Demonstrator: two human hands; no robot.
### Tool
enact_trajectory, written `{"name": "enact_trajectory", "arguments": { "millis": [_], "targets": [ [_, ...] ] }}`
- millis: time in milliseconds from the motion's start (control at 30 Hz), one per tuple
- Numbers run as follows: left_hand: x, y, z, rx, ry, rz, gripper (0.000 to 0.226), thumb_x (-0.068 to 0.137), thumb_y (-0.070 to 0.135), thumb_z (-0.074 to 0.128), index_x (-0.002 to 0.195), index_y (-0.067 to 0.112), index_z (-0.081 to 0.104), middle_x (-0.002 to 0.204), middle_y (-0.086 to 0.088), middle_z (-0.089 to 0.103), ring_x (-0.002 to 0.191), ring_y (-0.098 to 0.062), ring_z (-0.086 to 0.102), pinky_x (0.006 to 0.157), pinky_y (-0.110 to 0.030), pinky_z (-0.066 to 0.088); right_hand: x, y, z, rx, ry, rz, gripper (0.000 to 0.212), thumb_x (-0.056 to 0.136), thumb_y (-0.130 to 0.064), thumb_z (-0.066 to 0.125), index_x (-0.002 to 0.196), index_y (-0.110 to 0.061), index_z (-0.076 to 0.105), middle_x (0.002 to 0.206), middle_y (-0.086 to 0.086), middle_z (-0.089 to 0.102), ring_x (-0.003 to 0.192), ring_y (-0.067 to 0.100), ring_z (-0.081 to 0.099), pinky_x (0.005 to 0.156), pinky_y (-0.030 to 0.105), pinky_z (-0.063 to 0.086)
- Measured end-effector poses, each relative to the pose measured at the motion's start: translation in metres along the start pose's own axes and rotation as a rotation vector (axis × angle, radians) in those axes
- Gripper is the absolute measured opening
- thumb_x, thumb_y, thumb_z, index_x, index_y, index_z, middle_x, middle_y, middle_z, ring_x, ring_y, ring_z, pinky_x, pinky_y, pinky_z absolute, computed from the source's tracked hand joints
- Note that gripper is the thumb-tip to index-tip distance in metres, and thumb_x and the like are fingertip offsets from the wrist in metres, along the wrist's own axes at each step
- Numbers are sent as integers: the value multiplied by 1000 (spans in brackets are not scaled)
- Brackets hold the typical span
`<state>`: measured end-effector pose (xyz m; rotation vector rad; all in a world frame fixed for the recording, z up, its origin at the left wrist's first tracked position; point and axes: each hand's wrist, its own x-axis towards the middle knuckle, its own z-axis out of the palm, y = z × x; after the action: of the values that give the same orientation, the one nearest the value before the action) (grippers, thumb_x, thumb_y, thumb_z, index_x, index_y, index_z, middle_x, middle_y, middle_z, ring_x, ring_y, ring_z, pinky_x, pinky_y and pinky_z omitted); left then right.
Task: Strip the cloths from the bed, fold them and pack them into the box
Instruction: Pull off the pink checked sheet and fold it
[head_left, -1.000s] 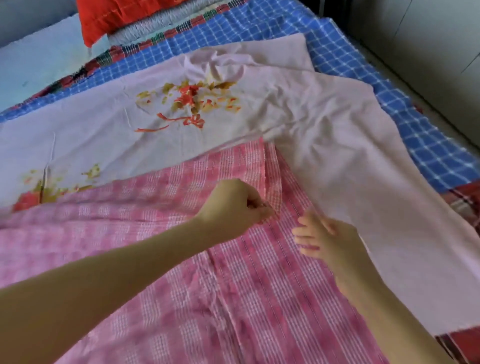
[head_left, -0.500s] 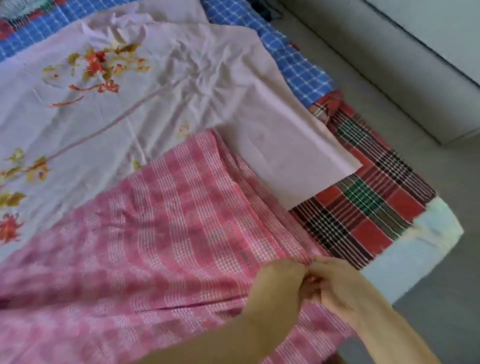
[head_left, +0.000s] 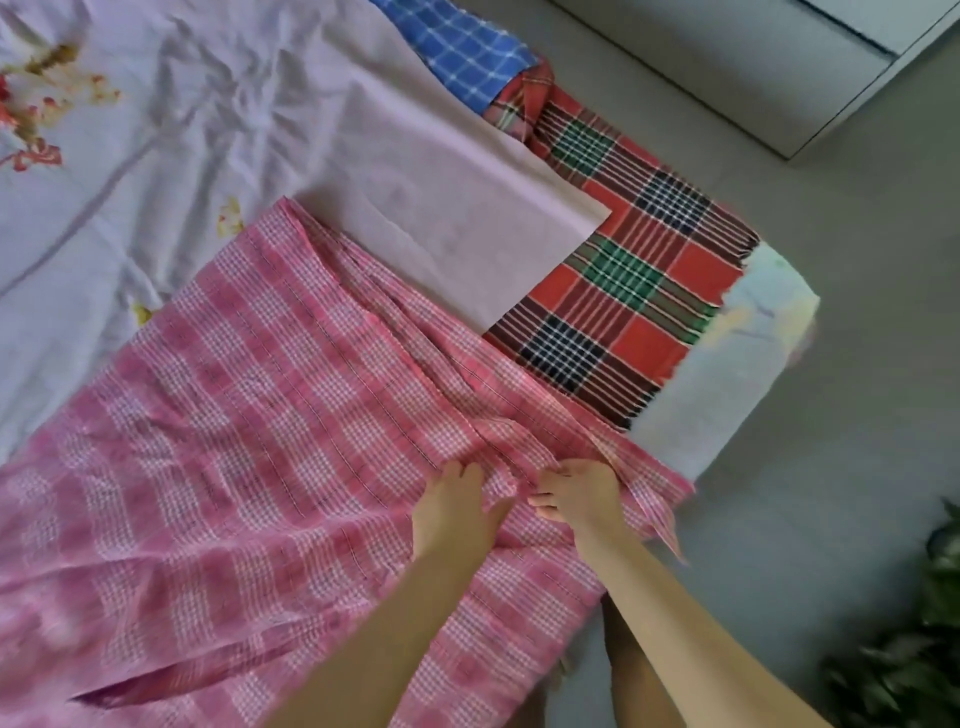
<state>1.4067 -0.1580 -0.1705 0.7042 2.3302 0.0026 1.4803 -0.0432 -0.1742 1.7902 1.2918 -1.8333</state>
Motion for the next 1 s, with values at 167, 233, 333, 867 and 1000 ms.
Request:
{"name": "enact_trajectory", "arguments": {
  "millis": [167,233,333,867,1000],
  "targets": [
    [9,16,7,121,146,78,35,96,44,42,113,15,52,110,1,55,96,-16,53,62,-24,41,6,11,6,-27,101,-86,20,85,-8,64,67,-1,69,64,11,70,66,28,70,70,47,59],
    [10,17,8,149,145,85,28,97,34,40,110,13,52,107,-1,55,92,-16,53,61,-23,40,6,11,8,-59,121,-137,21,85,-13,66,71,2,69,66,13,70,66,30,70,67,47,58],
    [9,16,7,230,116,131,16,95,9,40,106,10,51,105,-4,55,83,-16,48,62,-23,39,5,9,9,-75,151,-183,21,87,-13,65,73,3,67,68,17,69,68,33,69,65,50,58],
    [-56,82,-94,-320,61,292,29,92,16,57,64,12,59,51,9,58,51,-5,58,53,-11,43,-69,23,-59,220,38,-193,11,87,1,59,79,-5,64,68,17,68,61,22,66,62,32,59],
    [-56,86,-58,-215,20,256,28,94,20,54,66,19,54,57,13,52,52,-4,50,50,-15,41,-68,31,-68,217,72,-206,22,85,3,61,65,-5,60,60,10,64,56,18,63,66,36,57]
  ]
}}
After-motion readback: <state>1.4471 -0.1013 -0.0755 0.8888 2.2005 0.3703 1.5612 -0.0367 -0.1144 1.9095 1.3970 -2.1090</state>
